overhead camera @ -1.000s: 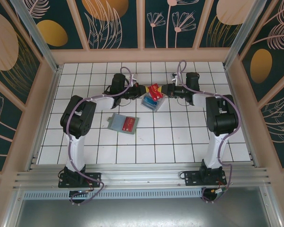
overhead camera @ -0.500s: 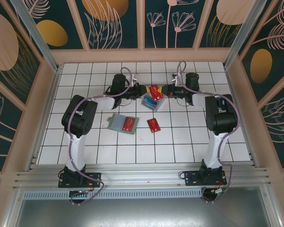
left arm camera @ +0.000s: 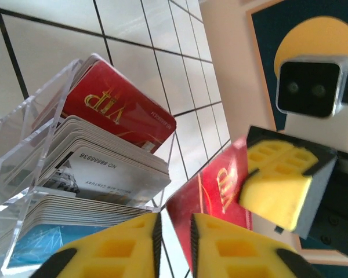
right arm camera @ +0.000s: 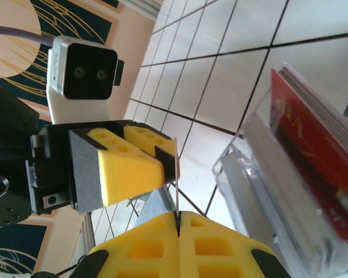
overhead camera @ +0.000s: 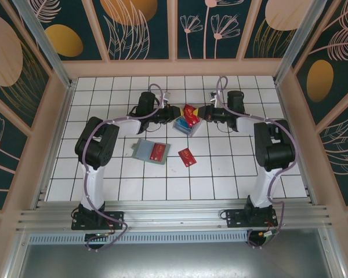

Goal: Put the credit cards into the card holder
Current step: Insert the credit card into the card slot.

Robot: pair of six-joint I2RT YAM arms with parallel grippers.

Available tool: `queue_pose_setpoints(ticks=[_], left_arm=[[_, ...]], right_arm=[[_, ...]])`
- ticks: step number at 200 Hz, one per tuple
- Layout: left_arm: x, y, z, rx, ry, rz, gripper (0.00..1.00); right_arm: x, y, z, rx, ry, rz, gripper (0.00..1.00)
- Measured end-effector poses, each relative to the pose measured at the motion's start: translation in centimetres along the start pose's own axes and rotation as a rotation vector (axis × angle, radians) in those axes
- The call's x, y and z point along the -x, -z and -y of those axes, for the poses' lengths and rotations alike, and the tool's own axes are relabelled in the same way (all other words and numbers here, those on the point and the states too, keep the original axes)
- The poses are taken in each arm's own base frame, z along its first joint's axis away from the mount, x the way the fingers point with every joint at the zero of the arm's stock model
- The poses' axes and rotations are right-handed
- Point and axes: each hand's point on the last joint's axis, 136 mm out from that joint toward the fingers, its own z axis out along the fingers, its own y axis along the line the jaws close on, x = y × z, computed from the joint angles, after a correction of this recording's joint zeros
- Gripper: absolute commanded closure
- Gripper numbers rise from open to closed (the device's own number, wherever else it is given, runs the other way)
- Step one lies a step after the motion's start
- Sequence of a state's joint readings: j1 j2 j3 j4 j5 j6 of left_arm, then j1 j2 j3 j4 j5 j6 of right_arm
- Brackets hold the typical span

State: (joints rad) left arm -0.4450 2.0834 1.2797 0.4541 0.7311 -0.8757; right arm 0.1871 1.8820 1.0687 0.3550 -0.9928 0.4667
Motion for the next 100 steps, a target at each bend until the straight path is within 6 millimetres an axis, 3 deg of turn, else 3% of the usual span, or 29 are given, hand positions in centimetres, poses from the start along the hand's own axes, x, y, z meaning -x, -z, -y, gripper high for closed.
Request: queue_pose_setpoints(ticks=[20, 32, 58, 100], left_arm=[[0.3, 1.5, 0.7, 0.01, -0.023, 0.026, 0.6], [0.5, 2.4, 0.8, 0.018, -0.027, 0.042, 0.64], [0.7, 3.8, 0.6, 0.045, -0.038, 0.066, 0.51], [0.2, 7.2, -1.2, 0.2, -0.054, 0.11, 0.5]], right_arm=[[-0.8, 0.5, -1.8, 0.004, 0.015, 0.01, 1.0], [-1.5, 0.4, -2.8, 0.014, 0.019, 0.011, 1.0], [-3.3, -0.6, -4.1, 0.038, 0.007, -0.013, 1.0], [-6.0, -1.9, -4.8, -0.003, -0.074, -0.001, 1.0]])
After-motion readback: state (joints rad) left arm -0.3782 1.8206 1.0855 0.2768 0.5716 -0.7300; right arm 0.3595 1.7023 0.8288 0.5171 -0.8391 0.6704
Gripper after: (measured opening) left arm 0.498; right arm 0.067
